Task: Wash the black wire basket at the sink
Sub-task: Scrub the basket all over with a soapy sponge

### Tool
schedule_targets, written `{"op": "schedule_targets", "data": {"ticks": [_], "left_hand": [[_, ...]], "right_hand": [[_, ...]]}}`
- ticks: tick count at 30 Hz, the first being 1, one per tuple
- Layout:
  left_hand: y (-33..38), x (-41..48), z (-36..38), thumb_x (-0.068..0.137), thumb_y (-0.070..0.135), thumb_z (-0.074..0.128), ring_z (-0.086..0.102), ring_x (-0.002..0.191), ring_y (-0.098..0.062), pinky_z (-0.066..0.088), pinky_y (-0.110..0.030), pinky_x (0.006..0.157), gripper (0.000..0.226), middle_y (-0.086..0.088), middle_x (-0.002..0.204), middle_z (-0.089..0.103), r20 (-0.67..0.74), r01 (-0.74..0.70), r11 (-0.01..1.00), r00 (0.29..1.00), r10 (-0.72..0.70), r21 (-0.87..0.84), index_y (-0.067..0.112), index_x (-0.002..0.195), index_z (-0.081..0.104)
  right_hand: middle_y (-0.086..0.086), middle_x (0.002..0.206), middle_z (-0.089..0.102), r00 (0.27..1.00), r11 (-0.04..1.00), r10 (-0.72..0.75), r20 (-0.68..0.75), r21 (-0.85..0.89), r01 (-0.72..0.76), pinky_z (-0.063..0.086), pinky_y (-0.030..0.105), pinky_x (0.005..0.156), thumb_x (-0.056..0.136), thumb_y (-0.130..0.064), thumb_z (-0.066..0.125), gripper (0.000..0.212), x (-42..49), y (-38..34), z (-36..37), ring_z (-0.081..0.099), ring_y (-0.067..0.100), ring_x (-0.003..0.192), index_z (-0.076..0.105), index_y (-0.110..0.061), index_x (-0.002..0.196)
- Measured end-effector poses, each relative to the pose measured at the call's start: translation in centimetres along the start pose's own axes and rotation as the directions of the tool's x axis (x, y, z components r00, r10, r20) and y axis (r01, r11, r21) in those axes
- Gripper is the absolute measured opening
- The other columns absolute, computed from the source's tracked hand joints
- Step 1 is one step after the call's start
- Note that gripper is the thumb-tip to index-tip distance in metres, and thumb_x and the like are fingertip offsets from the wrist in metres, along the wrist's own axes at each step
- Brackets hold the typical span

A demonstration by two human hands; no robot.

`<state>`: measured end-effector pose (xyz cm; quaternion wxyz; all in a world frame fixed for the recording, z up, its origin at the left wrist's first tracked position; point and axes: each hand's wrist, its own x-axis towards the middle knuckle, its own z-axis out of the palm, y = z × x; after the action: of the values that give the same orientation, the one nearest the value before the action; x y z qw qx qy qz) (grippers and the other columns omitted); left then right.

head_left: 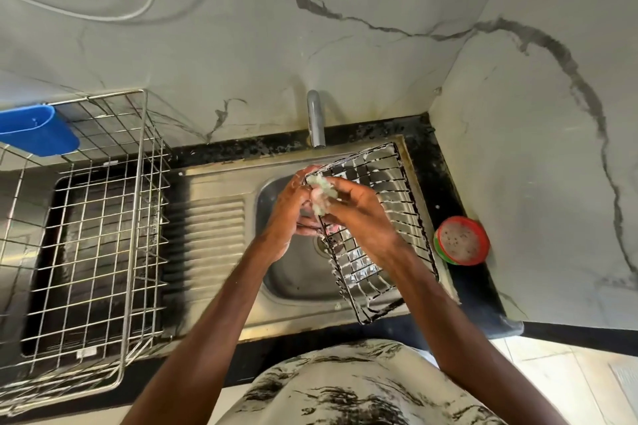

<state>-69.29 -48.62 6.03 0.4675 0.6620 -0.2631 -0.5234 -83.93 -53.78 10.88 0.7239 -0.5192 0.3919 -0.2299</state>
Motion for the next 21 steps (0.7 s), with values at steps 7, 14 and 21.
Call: {"op": "schedule_targets", "data": {"ticks": [7,14,21], "left_hand": [[1.2,-0.3,-0.4,0.064,0.071,0.064,0.075,0.093,-0.045,0.06,-0.066,0.081,0.098,-0.025,0.127,0.066,-0.038,0.075,0.997,0.996,-0.076,-0.035,0.028,0.149,0.043],[2.3,0.0,-0.9,0.058,0.075,0.062,0.078,0.076,-0.032,0.062,-0.04,0.067,0.094,-0.019,0.118,0.071,-0.118,0.085,0.992,0.988,-0.096,-0.096,0.031,0.141,0.055],[2.7,-0.7,-0.4,0.058,0.075,0.056,0.075,0.062,-0.014,0.057,-0.025,0.052,0.099,-0.003,0.109,0.064,-0.143,0.07,0.996,0.987,-0.078,-0.062,0.03,0.146,0.05]], "right_hand": [[-0.002,0.104,0.077,0.988,0.982,-0.11,-0.106,-0.168,0.091,0.06,0.022,0.07,0.089,0.001,0.072,0.033,-0.6,0.0,-1.0,0.075,0.006,0.083,0.071,-0.012,0.119],[0.005,0.107,0.077,0.976,0.861,-0.212,-0.041,-0.481,0.167,0.041,0.014,0.037,0.094,-0.002,0.068,0.031,-4.1,2.9,-1.8,0.06,0.0,0.044,0.072,-0.014,0.122],[-0.001,0.118,0.073,0.938,0.795,-0.346,-0.036,-0.542,0.273,0.043,0.014,0.043,0.09,0.007,0.066,0.045,-4.4,2.4,-0.7,0.061,0.001,0.05,0.066,-0.02,0.125]]}}
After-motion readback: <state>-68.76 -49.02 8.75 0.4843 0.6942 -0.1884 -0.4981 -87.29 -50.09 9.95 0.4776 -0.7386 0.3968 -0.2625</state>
